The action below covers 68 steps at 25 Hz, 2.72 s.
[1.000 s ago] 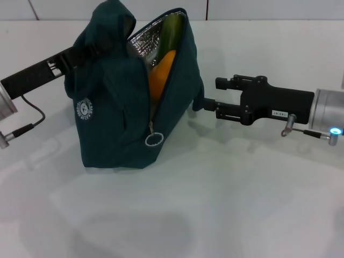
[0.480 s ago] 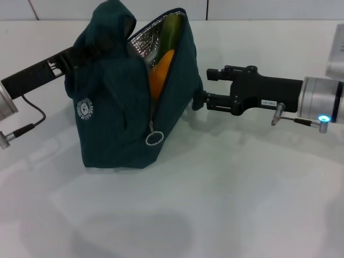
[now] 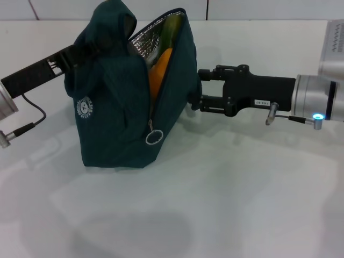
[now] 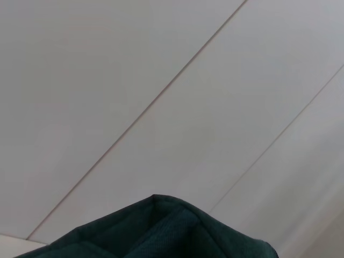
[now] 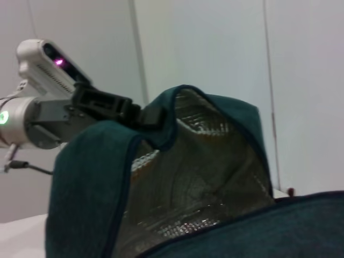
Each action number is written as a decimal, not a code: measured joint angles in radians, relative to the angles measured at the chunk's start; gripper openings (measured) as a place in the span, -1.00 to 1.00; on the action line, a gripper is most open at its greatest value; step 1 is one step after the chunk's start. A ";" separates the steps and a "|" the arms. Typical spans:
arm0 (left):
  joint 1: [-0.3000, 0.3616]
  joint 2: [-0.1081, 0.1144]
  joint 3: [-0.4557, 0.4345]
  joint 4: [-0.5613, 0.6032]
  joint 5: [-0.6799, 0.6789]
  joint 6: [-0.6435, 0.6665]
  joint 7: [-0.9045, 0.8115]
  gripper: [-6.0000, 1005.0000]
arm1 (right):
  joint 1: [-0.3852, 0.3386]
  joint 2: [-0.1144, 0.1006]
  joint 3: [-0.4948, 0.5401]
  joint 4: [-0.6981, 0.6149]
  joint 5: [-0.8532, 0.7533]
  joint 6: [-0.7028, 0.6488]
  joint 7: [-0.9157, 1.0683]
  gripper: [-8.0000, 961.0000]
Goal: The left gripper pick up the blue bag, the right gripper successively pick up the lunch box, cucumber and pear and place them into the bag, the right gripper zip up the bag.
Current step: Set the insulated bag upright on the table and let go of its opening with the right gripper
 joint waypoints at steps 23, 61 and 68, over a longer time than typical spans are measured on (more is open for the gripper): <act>-0.002 0.002 0.000 -0.014 0.000 -0.001 0.000 -0.91 | -0.009 0.000 -0.018 -0.009 0.032 -0.015 -0.093 -0.40; -0.279 -0.010 0.069 -0.408 -0.017 -0.062 0.240 -0.90 | -0.489 -0.051 0.092 -0.650 -0.060 -0.249 0.007 -0.76; -0.200 -0.009 0.069 -0.415 -0.016 -0.105 0.301 -0.89 | -0.474 -0.024 0.061 -0.649 -0.155 -0.254 0.015 -0.77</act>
